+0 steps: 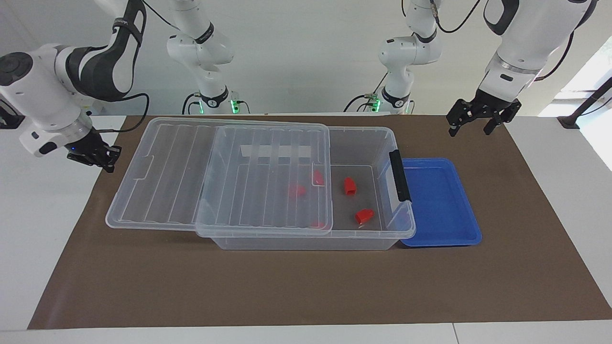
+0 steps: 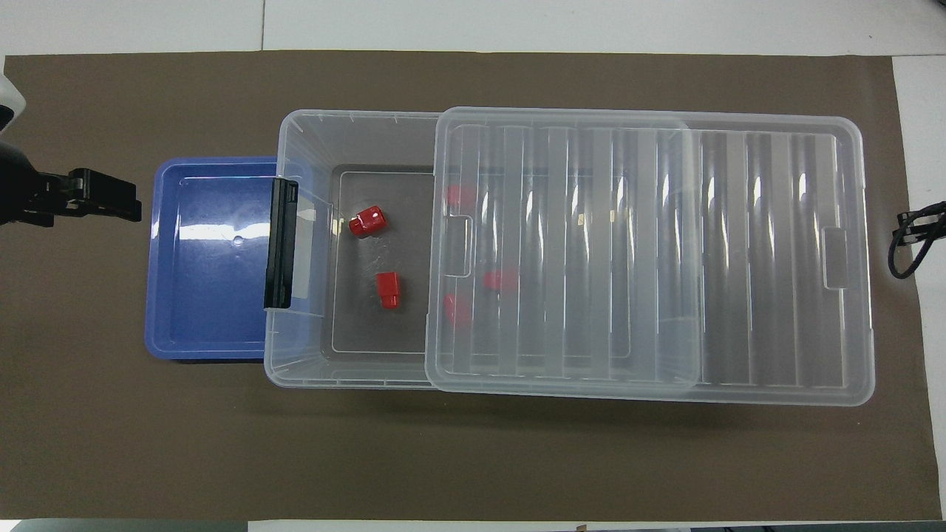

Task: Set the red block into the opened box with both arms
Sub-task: 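Reach the right gripper to the far edge of the clear lid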

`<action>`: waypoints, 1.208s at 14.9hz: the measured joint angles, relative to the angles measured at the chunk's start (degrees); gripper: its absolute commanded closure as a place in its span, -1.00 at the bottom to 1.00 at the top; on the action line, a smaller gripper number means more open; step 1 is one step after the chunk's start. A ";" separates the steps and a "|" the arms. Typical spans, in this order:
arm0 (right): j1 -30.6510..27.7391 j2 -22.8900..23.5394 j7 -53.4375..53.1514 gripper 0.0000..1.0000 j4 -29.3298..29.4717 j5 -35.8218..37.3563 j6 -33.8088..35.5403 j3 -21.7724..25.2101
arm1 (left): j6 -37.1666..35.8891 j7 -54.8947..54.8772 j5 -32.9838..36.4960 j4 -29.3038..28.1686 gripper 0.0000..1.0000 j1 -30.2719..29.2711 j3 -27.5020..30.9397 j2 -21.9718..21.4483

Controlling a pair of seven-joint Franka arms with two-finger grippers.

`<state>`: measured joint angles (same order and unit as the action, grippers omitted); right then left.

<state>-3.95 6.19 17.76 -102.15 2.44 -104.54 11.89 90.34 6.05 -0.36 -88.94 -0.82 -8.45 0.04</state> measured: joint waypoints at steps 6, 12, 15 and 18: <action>0.45 -0.58 -1.21 1.00 -2.22 0.00 -0.69 0.09 | -0.02 0.00 0.00 -0.02 -1.00 0.00 -0.16 0.00; 1.08 -1.17 -3.75 1.00 -3.97 0.00 -2.28 -0.98 | 0.02 0.00 0.00 -0.09 -1.00 -0.21 0.04 -0.09; 1.25 -1.34 -6.57 1.00 -4.30 -0.01 -2.32 -2.66 | 0.05 0.00 0.00 -0.09 -1.00 -0.29 0.17 -0.25; 1.29 -1.45 -8.71 1.00 -4.34 -0.02 -2.33 -3.95 | 0.04 -0.03 -0.19 -0.08 -1.00 -0.48 0.16 -0.68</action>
<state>-2.66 4.74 9.05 -106.49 2.42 -106.88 7.94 90.38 6.02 -0.55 -89.02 -1.30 -8.29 -0.64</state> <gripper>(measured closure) 0.991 0.000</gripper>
